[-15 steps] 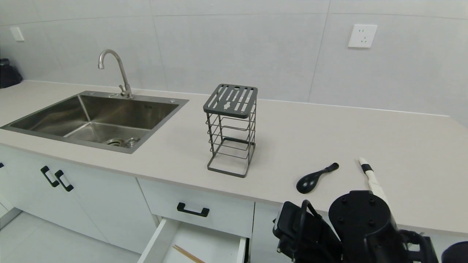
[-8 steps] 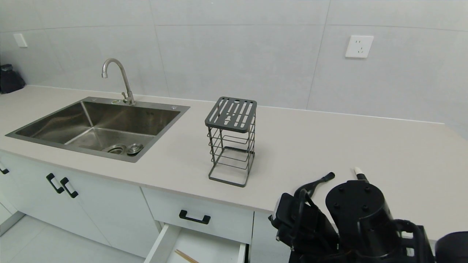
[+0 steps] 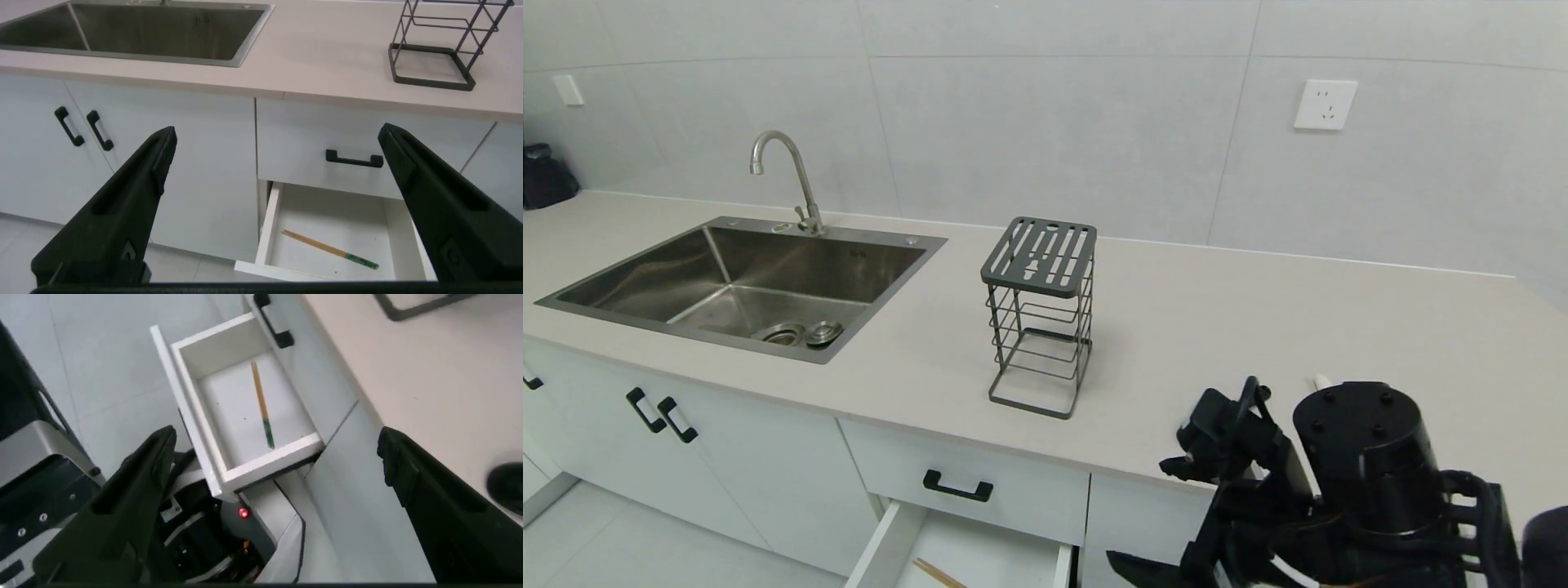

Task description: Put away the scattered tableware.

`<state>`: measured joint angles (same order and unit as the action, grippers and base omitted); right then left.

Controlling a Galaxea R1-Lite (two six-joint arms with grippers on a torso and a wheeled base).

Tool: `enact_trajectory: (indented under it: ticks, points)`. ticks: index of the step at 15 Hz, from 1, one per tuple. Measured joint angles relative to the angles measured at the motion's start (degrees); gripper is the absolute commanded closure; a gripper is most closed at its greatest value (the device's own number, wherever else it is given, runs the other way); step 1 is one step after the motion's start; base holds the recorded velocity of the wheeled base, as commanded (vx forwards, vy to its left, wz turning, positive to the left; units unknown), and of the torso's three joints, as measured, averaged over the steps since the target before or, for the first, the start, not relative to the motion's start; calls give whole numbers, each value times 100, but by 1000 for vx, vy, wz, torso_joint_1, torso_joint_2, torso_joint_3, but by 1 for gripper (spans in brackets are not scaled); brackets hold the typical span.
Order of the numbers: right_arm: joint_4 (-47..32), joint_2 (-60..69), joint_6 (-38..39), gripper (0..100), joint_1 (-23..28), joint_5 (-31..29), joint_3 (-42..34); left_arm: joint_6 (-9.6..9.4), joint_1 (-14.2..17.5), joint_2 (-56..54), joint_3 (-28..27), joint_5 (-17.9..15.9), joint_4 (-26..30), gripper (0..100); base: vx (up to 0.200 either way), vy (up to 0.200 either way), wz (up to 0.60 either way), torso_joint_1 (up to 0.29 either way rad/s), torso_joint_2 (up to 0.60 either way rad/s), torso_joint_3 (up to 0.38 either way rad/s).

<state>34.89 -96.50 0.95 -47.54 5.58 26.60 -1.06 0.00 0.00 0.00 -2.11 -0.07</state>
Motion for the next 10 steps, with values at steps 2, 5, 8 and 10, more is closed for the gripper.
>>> enact_trajectory:
  ticks: [2,5,8,10]
  points:
    - [-16,315,-63,0,363,18,-307,0,0,0,0,0,0,0,0,0,0,0,0,0]
    - [-93,775,-344,0,1018,221,-645,0,0,0,0,-2,0,0,0,0,0,0,0,0]
    - [-178,1034,-489,0,1414,260,-789,0,0,0,0,0,0,0,0,0,0,0,0,0]
    - [-232,1106,-831,0,1788,267,-814,0,0,0,0,0,0,0,0,0,0,0,0,0]
